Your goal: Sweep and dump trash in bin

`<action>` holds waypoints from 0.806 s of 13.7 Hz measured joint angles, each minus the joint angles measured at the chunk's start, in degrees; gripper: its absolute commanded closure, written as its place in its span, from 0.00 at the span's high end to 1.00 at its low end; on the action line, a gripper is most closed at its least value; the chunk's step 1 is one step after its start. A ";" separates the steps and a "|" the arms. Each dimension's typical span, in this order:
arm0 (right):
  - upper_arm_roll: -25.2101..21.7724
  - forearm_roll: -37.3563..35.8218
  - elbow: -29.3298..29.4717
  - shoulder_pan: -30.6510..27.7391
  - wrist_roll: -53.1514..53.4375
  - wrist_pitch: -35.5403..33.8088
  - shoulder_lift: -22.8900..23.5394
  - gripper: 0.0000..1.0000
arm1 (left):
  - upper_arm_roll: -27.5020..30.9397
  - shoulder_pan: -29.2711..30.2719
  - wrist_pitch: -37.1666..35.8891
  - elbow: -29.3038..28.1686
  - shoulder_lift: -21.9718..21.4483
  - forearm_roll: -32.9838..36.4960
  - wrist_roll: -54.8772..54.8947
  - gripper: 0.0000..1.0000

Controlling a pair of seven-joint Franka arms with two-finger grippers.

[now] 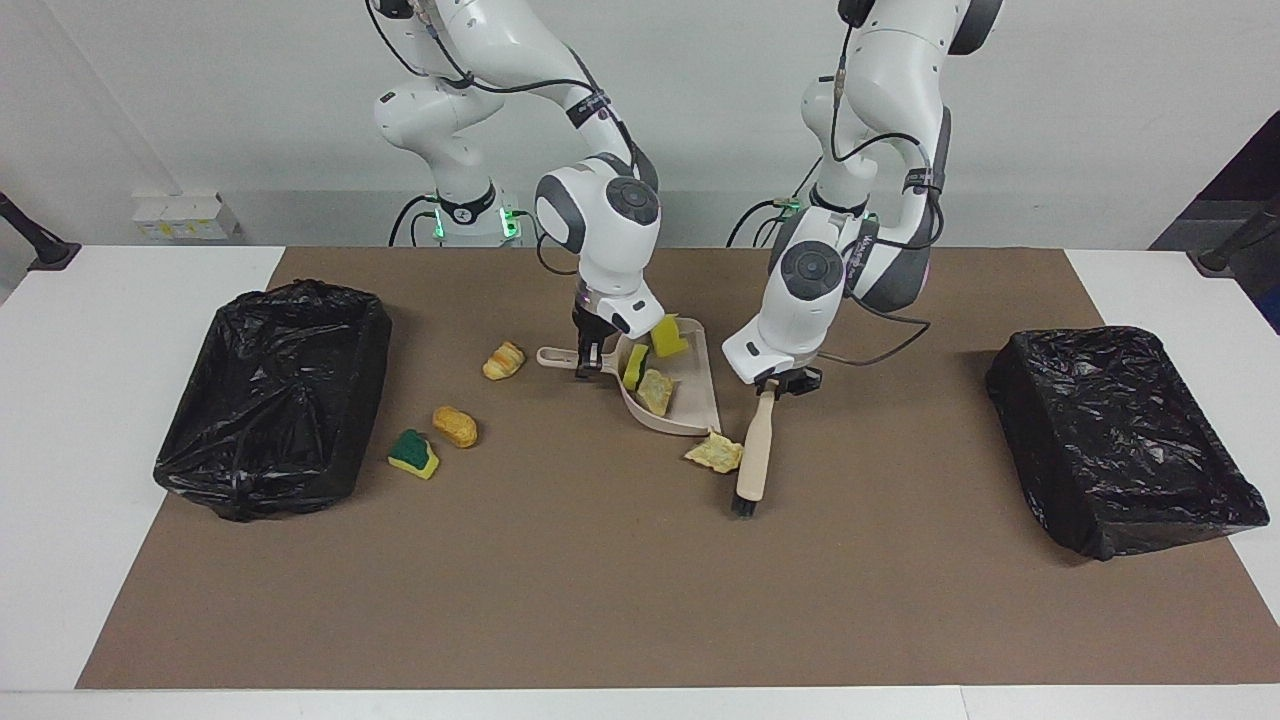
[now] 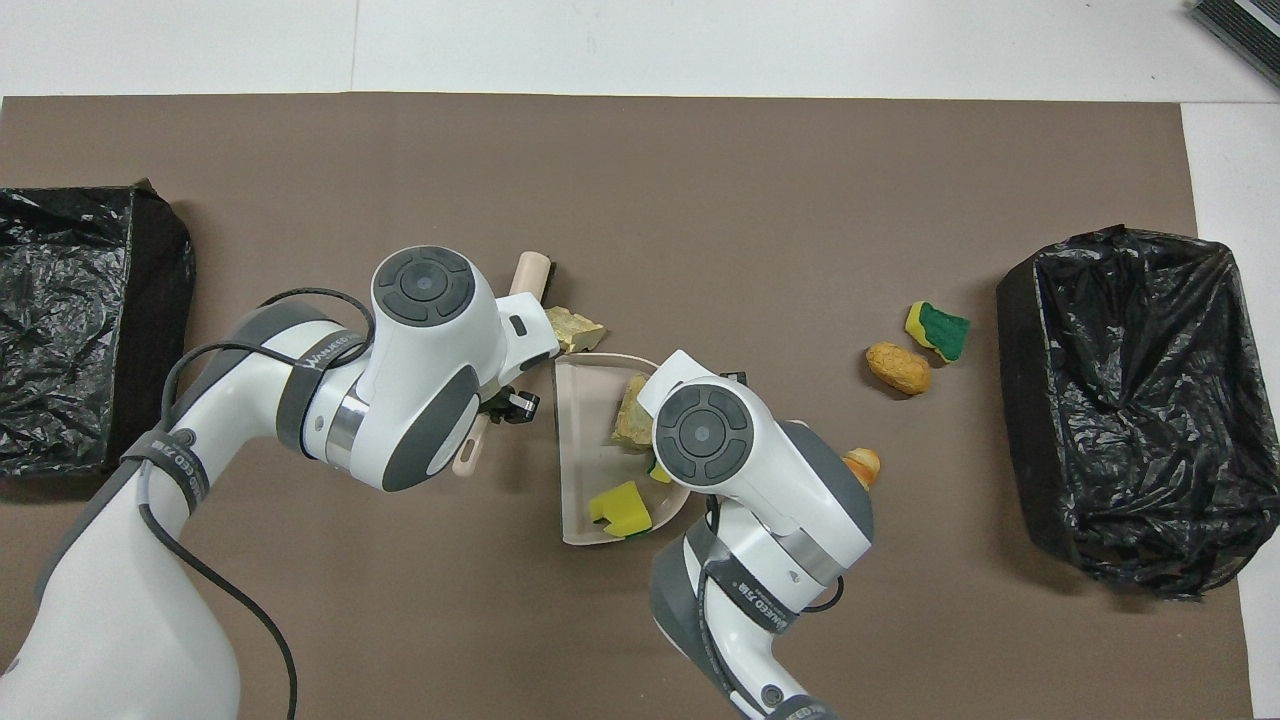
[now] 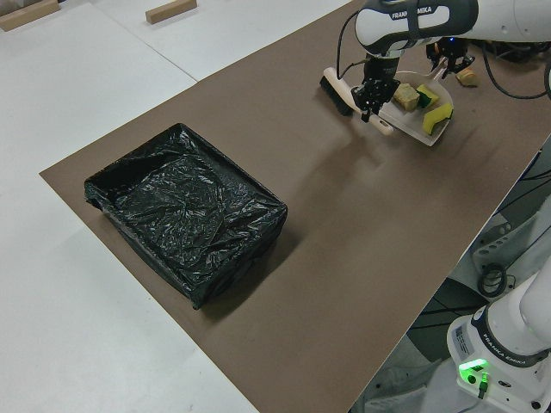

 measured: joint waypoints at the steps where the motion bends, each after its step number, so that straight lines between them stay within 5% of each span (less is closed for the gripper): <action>1: 0.00 0.00 0.00 0.00 0.00 0.00 0.00 0.00 | -0.13 -0.94 -1.18 -1.41 -1.51 0.01 0.21 0.00; 7: 0.00 0.00 0.00 -0.02 0.00 0.00 0.00 0.00 | -0.58 -6.55 -12.11 -12.40 -15.71 -0.28 1.43 0.00; 11: -0.04 0.00 0.05 -0.15 0.71 -0.24 0.00 0.00 | 0.45 -4.81 -7.56 -13.05 -18.52 -1.63 3.46 0.00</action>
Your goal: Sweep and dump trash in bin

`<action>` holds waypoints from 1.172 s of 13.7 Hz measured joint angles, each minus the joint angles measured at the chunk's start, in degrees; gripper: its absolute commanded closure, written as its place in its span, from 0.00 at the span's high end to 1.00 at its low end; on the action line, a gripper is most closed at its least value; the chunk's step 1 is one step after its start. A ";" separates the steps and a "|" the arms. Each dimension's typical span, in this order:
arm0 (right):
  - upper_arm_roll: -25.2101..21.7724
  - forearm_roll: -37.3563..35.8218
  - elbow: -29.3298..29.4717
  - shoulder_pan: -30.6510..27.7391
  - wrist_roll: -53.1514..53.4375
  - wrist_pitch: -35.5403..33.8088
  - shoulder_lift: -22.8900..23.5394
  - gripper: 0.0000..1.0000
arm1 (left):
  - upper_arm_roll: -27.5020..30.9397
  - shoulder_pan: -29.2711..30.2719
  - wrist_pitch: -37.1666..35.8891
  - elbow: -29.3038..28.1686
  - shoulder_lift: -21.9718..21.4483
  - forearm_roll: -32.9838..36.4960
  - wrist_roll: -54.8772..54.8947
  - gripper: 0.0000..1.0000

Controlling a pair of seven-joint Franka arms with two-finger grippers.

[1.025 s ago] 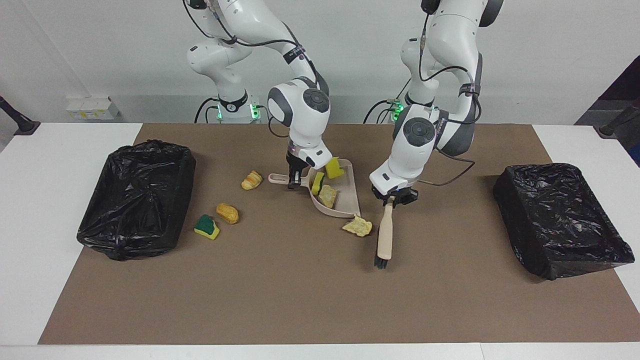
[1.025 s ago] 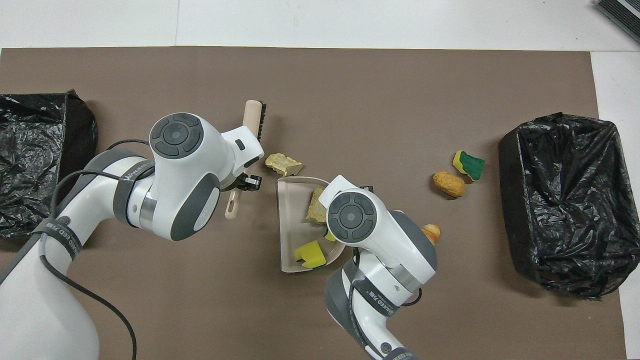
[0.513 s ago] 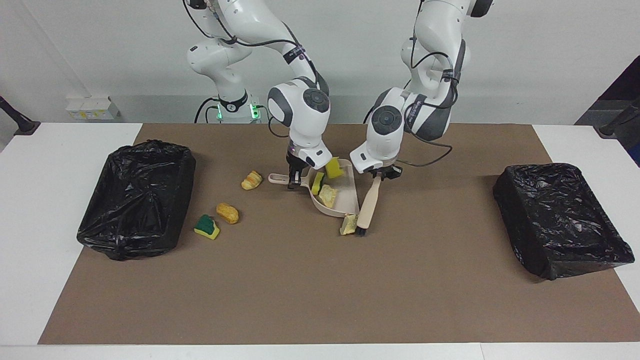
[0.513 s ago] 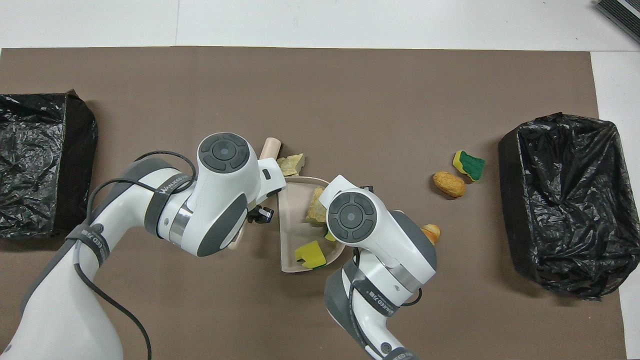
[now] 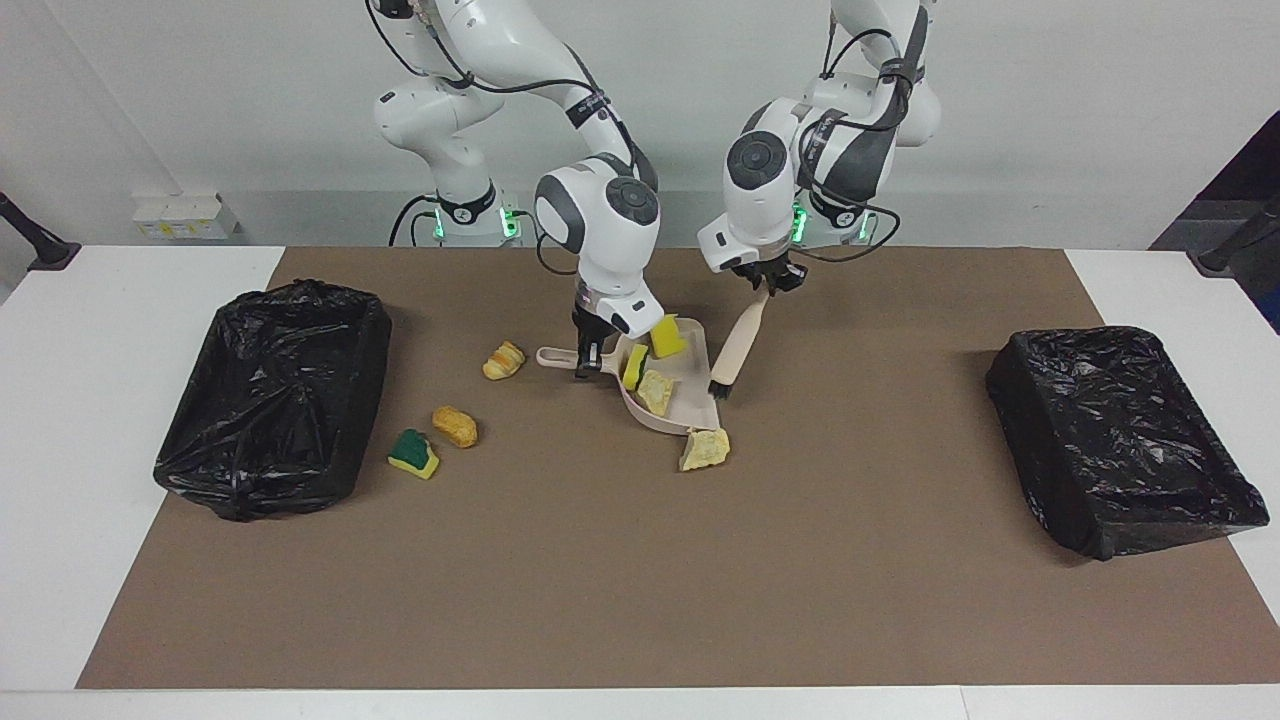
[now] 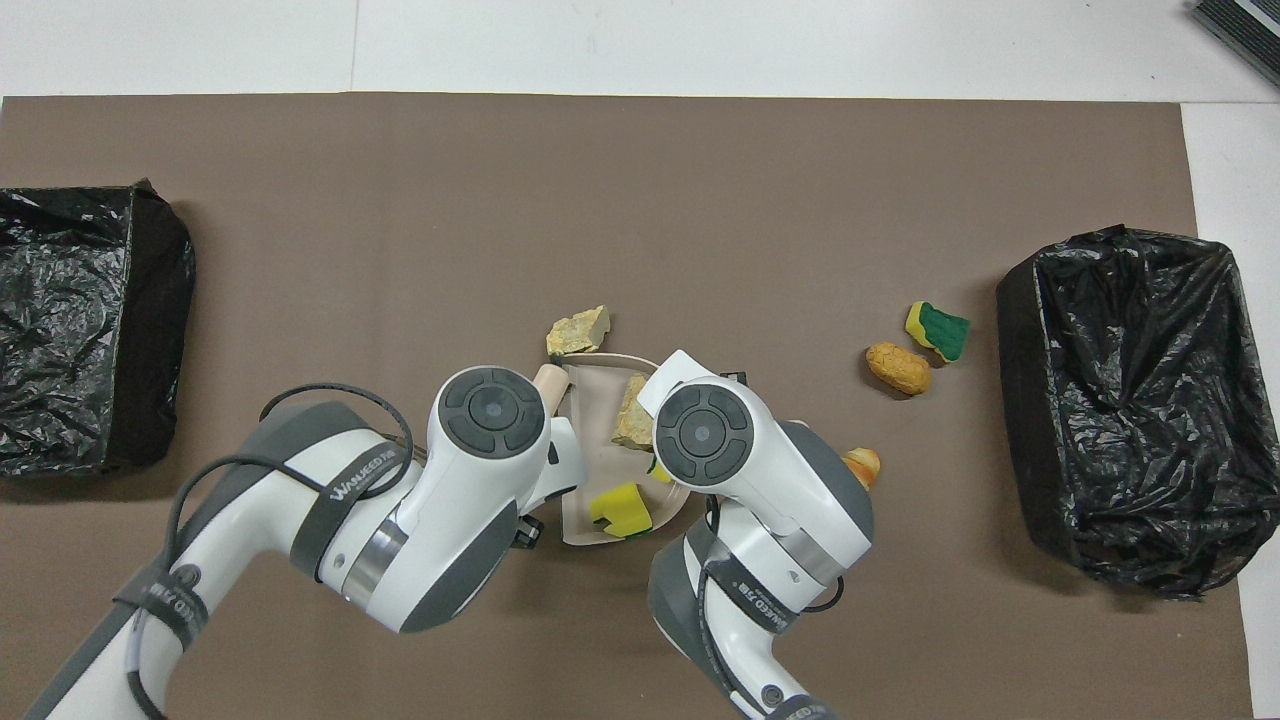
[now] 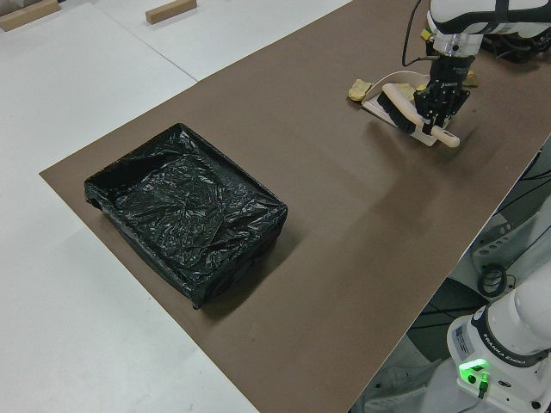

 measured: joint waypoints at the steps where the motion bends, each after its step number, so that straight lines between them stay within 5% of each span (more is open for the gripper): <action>1: -0.09 0.00 0.09 -0.29 0.85 -0.29 -0.06 0.00 | 0.30 1.53 2.37 0.07 0.65 -0.14 1.14 0.00; 8: -0.56 -1.21 0.89 -8.92 0.01 -4.96 -4.28 0.00 | 0.93 8.44 5.43 12.14 14.07 -0.27 2.65 0.00; 16: -0.39 -4.72 7.69 -8.69 0.01 -5.05 2.26 0.00 | -0.70 3.29 7.34 15.03 19.12 -0.50 -0.88 0.00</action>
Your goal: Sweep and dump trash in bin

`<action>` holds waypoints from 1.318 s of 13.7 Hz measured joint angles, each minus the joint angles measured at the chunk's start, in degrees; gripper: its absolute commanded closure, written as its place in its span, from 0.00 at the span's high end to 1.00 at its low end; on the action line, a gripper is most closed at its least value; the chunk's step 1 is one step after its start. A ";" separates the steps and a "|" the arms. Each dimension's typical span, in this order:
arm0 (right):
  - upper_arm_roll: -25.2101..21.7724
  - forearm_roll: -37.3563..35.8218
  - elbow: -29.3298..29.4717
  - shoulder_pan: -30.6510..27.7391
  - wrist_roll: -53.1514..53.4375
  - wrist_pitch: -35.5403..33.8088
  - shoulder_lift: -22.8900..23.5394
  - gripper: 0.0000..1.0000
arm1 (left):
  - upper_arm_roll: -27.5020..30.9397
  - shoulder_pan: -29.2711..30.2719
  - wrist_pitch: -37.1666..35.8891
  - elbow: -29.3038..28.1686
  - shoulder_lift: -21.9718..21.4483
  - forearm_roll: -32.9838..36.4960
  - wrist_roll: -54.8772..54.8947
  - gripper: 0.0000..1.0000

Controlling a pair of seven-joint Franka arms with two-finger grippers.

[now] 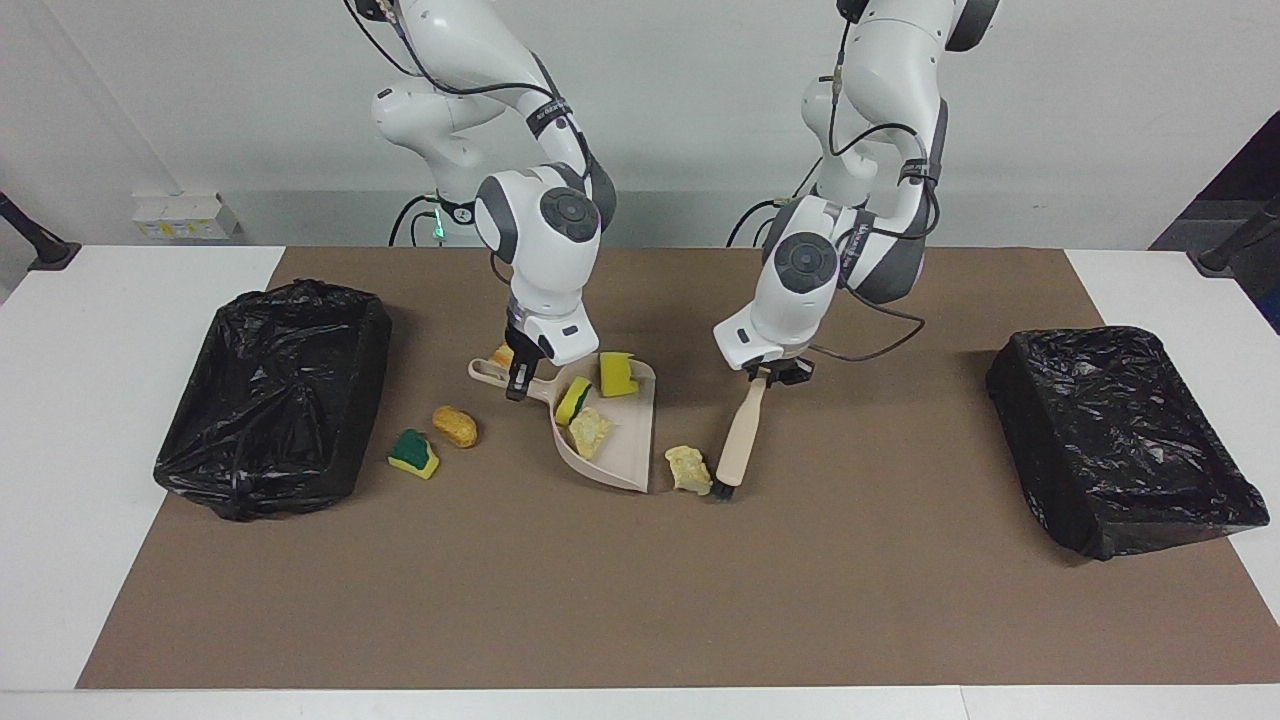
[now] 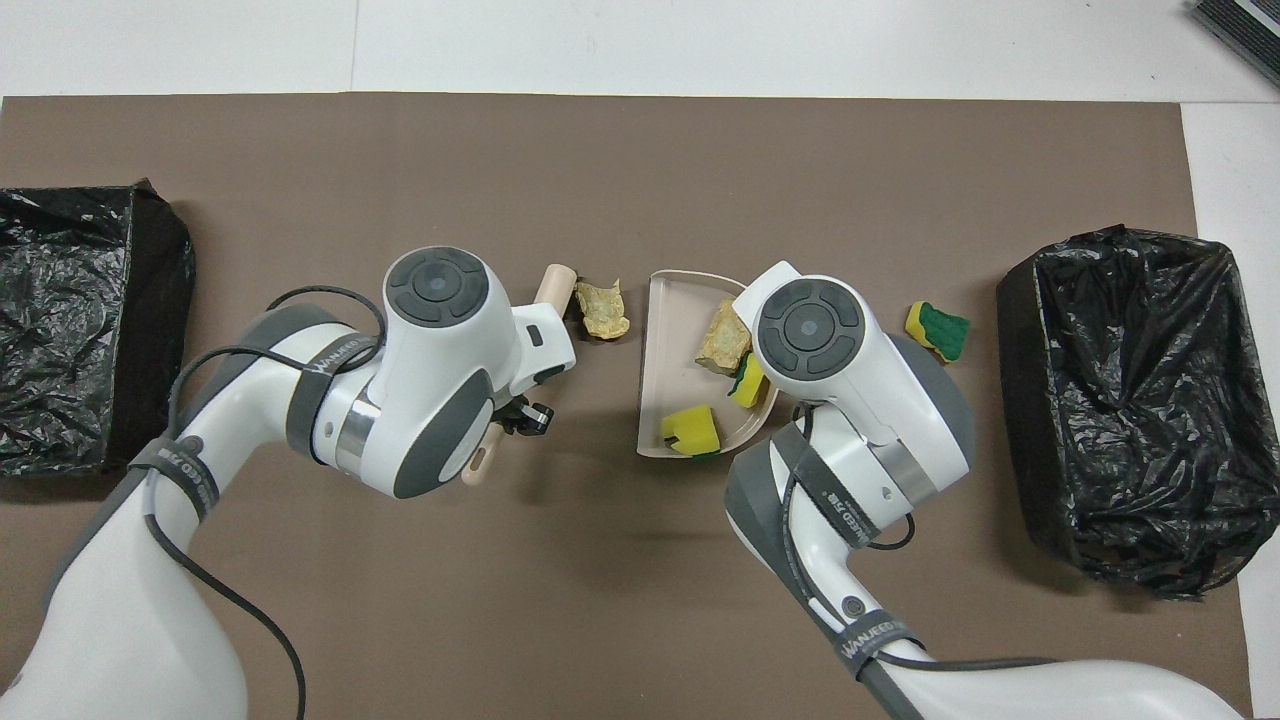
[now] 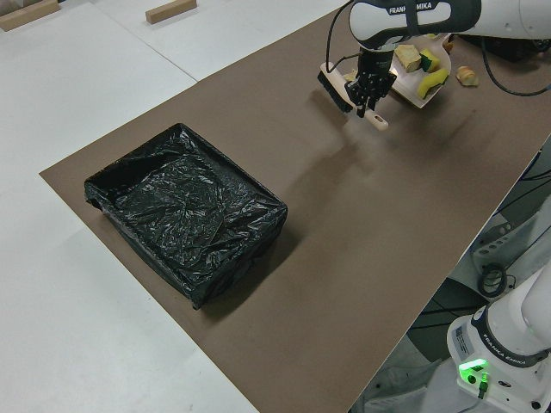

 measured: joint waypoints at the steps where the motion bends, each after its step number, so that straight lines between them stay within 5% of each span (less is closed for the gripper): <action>1: 0.00 -0.02 0.51 0.16 0.00 -0.15 0.55 0.00 | -0.09 -1.32 0.00 -0.13 -0.01 0.00 -1.59 0.00; 6: 0.01 -0.03 0.95 0.93 0.11 -1.30 0.75 0.00 | -0.49 -6.06 -2.78 -0.40 -0.98 -0.07 -4.87 0.00; 9: 0.01 0.46 0.94 0.89 -1.09 -0.76 0.82 0.00 | -0.69 -8.07 -5.19 -0.18 -5.15 -3.32 -7.03 0.00; 14: 0.02 6.38 0.97 -0.14 -5.86 0.98 0.91 0.00 | 0.56 -7.47 -9.52 -0.09 -11.05 -4.65 -11.24 0.00; 18: -0.03 16.96 1.08 -4.48 -19.47 4.69 0.87 0.00 | 1.47 -4.94 -15.43 -3.42 -15.64 -4.68 -18.80 0.00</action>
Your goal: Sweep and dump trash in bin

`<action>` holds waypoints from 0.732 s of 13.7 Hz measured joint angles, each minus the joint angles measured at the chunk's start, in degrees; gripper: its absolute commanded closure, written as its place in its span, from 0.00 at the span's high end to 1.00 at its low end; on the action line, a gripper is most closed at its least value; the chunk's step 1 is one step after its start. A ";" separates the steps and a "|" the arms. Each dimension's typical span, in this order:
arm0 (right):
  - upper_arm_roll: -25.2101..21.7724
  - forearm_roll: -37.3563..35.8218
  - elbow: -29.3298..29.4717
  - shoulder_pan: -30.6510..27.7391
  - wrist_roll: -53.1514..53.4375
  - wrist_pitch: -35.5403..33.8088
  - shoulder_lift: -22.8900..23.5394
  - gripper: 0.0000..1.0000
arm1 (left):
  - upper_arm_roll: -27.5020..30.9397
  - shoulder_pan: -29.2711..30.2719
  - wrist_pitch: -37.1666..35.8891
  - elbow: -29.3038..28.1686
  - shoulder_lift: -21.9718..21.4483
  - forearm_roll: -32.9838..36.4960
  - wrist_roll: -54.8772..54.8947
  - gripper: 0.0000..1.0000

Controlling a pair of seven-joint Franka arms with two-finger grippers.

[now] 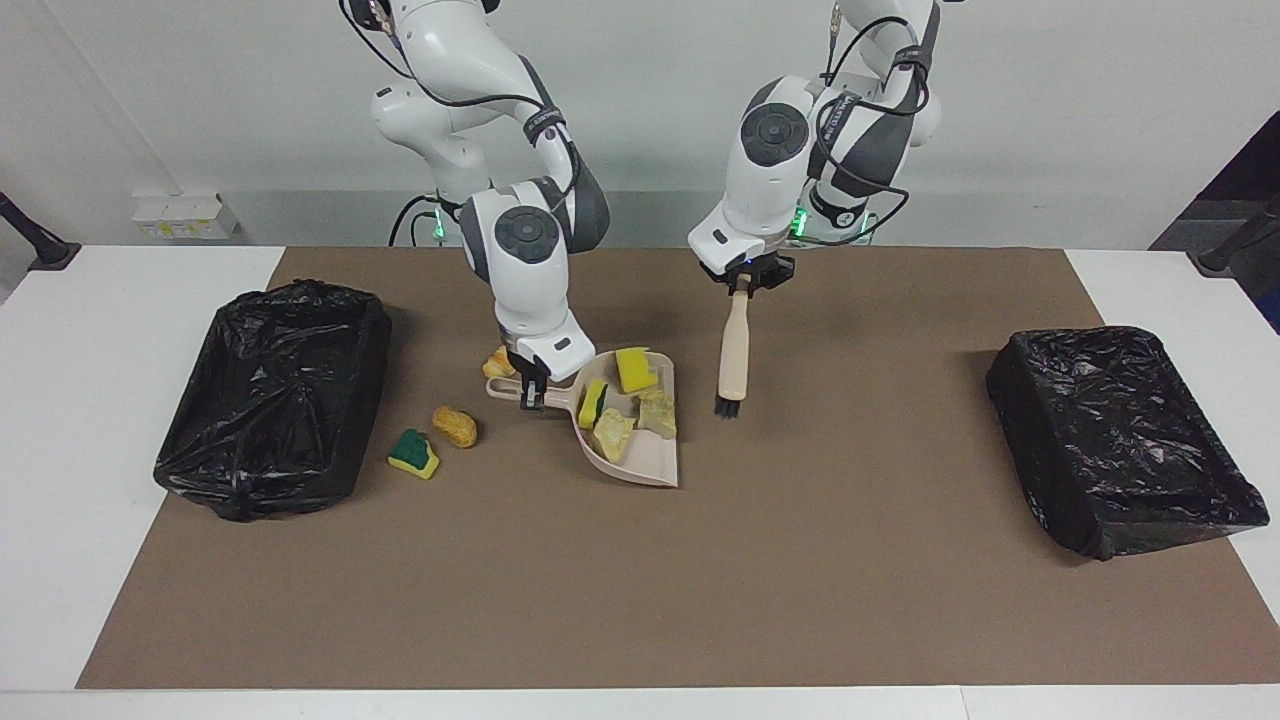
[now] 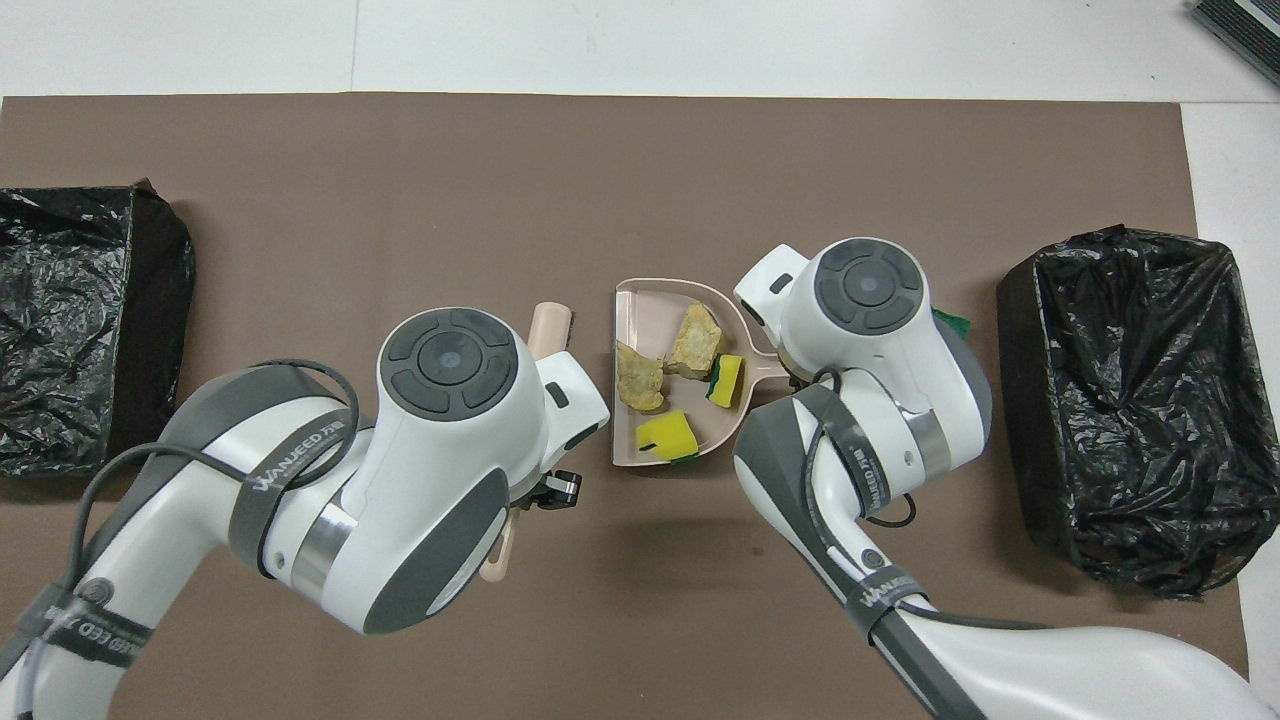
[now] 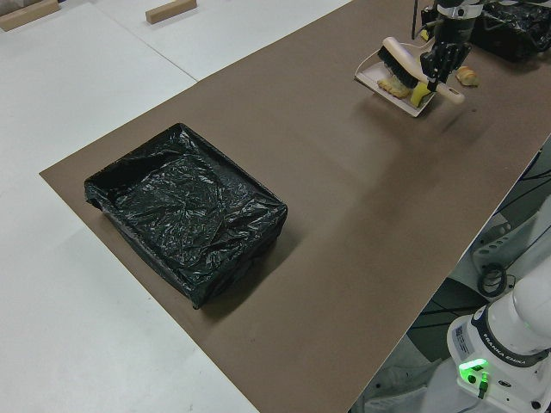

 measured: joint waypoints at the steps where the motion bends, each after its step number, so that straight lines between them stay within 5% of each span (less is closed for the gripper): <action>1: 0.00 0.98 0.13 -0.97 -2.38 0.45 -0.11 0.00 | -0.15 -0.03 0.25 -3.04 -1.71 -0.01 -2.81 0.00; 4: 0.01 4.01 0.70 -2.12 -7.43 1.00 -1.47 0.00 | -1.04 -2.36 6.14 -14.26 -7.55 -2.81 -10.70 0.00; 7: -0.02 4.65 1.68 -4.95 -10.03 -0.35 -3.92 0.00 | -1.66 -11.02 14.88 -25.42 -12.51 -8.51 -15.81 0.00; 10: -0.11 4.65 3.99 -9.98 -13.62 -4.76 -4.98 0.00 | -1.84 -18.49 21.69 -30.03 -13.84 -11.68 -22.28 0.00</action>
